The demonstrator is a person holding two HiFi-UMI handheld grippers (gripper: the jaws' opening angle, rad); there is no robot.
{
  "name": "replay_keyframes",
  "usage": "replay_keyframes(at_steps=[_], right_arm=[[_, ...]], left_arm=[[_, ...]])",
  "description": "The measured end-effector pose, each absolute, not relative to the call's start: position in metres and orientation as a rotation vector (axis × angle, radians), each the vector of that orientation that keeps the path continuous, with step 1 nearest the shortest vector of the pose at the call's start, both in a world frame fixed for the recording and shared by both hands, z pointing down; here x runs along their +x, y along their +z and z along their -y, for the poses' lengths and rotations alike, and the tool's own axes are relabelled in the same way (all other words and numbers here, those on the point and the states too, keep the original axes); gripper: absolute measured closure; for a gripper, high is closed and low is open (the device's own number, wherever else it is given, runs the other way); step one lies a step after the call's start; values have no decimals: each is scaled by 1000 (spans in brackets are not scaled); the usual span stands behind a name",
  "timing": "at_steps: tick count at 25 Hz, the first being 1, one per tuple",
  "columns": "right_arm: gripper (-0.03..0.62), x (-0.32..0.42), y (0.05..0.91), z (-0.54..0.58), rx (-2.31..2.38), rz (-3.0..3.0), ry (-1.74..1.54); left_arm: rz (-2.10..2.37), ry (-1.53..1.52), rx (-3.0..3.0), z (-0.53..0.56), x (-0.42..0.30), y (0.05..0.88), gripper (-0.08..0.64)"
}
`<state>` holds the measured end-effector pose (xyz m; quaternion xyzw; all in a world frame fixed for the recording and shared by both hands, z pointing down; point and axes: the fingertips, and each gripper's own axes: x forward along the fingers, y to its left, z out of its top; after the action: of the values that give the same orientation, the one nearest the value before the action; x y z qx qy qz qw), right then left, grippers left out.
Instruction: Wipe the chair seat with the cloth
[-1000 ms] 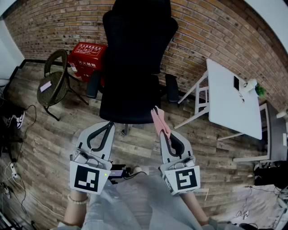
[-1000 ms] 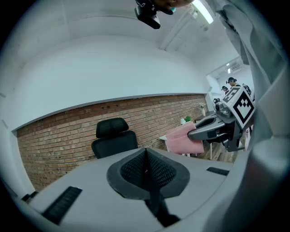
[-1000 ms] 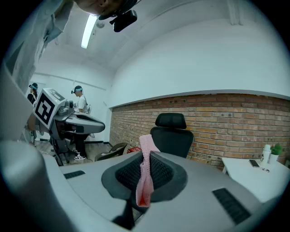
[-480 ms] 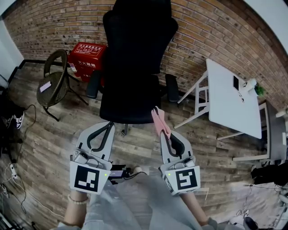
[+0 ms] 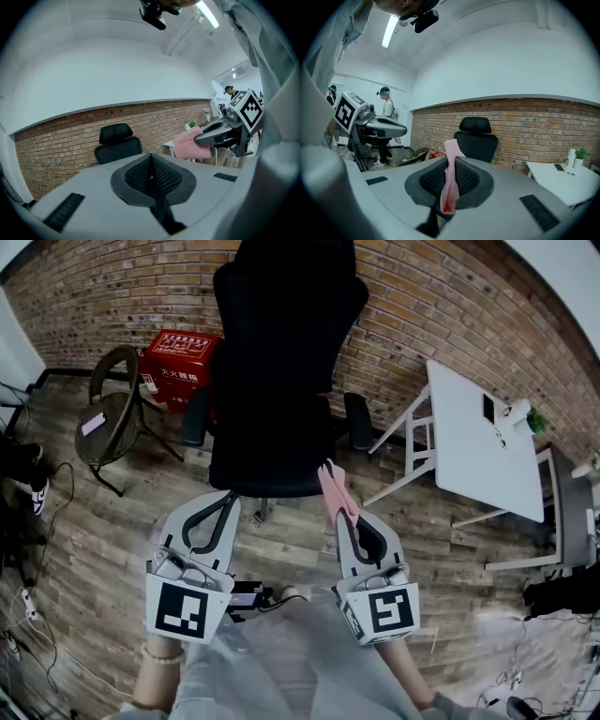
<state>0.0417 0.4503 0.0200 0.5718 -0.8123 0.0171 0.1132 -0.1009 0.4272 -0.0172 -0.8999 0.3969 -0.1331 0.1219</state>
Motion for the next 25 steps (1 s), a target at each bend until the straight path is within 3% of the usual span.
replay_keyframes(at_steps=[14, 25], right_arm=[[537, 15, 28, -463, 1725, 2325, 50], [537, 33, 37, -412, 1691, 2349, 55]], left_arm=[[-1157, -359, -2607, -429, -142, -16, 541], [-1169, -400, -2589, -388, -120, -8, 541]])
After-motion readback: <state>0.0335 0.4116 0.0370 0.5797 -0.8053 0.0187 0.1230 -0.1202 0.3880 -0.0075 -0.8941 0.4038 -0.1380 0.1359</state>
